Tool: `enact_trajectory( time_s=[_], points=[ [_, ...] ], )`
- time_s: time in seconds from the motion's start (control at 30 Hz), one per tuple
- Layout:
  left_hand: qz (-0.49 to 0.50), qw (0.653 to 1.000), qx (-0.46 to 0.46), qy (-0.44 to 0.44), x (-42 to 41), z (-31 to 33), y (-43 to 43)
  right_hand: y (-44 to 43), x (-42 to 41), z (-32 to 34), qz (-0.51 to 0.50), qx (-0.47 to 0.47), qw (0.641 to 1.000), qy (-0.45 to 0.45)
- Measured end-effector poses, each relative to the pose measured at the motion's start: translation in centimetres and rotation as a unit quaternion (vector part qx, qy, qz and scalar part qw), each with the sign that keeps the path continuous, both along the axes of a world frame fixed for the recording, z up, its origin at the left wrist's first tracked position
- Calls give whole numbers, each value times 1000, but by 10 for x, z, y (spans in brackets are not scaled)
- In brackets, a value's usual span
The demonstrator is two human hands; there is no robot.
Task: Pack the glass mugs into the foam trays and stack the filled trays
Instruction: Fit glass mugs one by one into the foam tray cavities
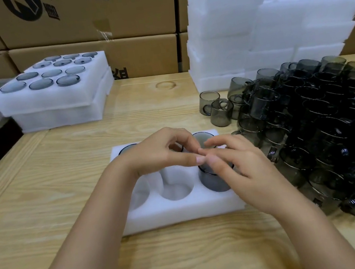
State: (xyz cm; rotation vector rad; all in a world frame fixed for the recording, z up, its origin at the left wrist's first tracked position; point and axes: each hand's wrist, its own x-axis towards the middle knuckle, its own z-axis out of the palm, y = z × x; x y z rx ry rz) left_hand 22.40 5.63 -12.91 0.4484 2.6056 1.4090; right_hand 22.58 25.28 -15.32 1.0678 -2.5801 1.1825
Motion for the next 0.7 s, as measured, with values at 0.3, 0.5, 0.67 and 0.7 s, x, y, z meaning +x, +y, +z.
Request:
enact_trajectory(
  time_s=[0.3, 0.5, 0.67, 0.7],
  points=[
    [32, 984, -171, 34, -9, -13, 3, -5, -10, -22, 35, 145, 987, -54],
    [28, 982, -185, 15, -11, -17, -3, -2, -6, -20, 43, 153, 984, -83],
    [19, 983, -183, 26, -11, -18, -5, -12, -2, -15, -34, 76, 996, -25],
    [19, 983, -183, 22, -11, -18, -6, -9, -5, -14, -69, 50, 996, 12]
  ],
)
